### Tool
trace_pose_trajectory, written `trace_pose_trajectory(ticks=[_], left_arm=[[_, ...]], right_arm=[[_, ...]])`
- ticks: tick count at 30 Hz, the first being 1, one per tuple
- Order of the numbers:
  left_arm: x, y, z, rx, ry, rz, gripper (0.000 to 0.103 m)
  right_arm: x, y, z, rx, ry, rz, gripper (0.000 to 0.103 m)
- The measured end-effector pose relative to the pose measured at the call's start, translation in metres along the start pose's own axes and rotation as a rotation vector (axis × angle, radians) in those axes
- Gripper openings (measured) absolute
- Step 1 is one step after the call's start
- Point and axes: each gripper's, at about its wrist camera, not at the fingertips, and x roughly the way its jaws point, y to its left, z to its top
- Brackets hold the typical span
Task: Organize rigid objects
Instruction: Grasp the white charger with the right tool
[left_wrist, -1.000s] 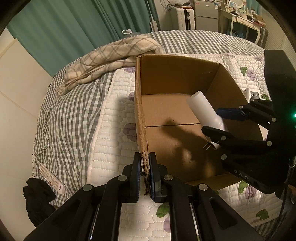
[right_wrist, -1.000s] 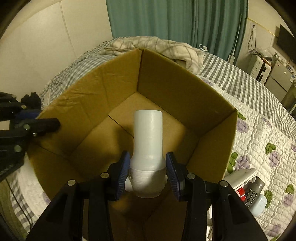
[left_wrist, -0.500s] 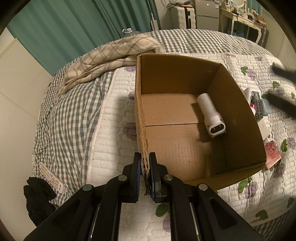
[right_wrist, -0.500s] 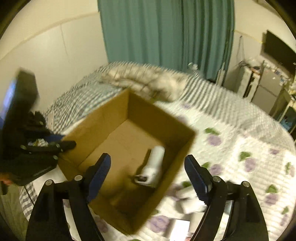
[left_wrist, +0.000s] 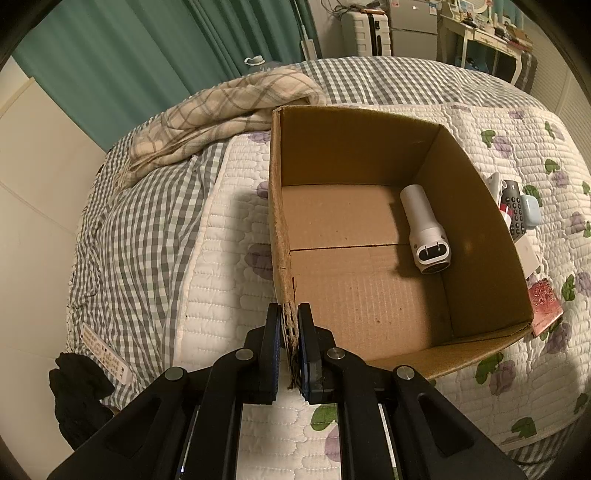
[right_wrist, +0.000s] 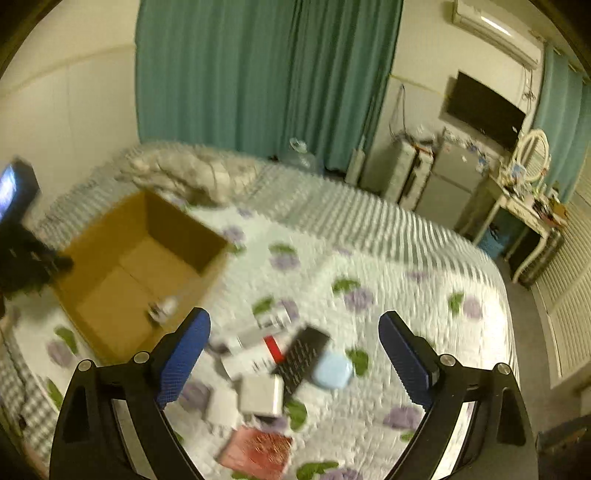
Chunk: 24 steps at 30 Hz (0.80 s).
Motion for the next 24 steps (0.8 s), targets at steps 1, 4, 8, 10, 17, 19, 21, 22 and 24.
trace_pose_trajectory(ticks=[1,4,8,10,17,19,21,22,24], left_arm=[[0.000,-0.001,0.000,0.004,0.002,0.001,0.009],[-0.001,-0.001,0.000,0.004,0.004,0.002,0.009],[-0.001,0.000,-0.001,0.003,0.004,0.001,0.009],[-0.001,0.000,-0.001,0.004,0.003,0.002,0.009],[-0.001,-0.001,-0.001,0.010,0.004,0.007,0.009],[-0.001,-0.002,-0.001,0.011,0.005,0.008,0.009],[-0.001,-0.001,-0.001,0.009,0.004,0.006,0.009],[-0.001,-0.002,-0.001,0.010,0.004,0.006,0.009],[-0.001,-0.002,-0.002,0.013,0.004,0.008,0.009]], right_arm=[[0.010,0.001,-0.009,0.004,0.027,-0.005,0.093],[0.039,0.005,-0.038,0.003,0.088,-0.014,0.093],[0.070,0.013,-0.062,-0.009,0.142,-0.042,0.093],[0.084,0.017,-0.068,-0.010,0.171,-0.035,0.093],[0.112,0.030,-0.077,-0.040,0.224,-0.028,0.091],[0.119,0.032,-0.079,-0.046,0.247,-0.027,0.087],[0.128,0.033,-0.082,-0.045,0.280,-0.031,0.081],[0.131,0.032,-0.083,-0.037,0.288,-0.032,0.079],[0.130,0.030,-0.084,-0.022,0.291,-0.021,0.079]])
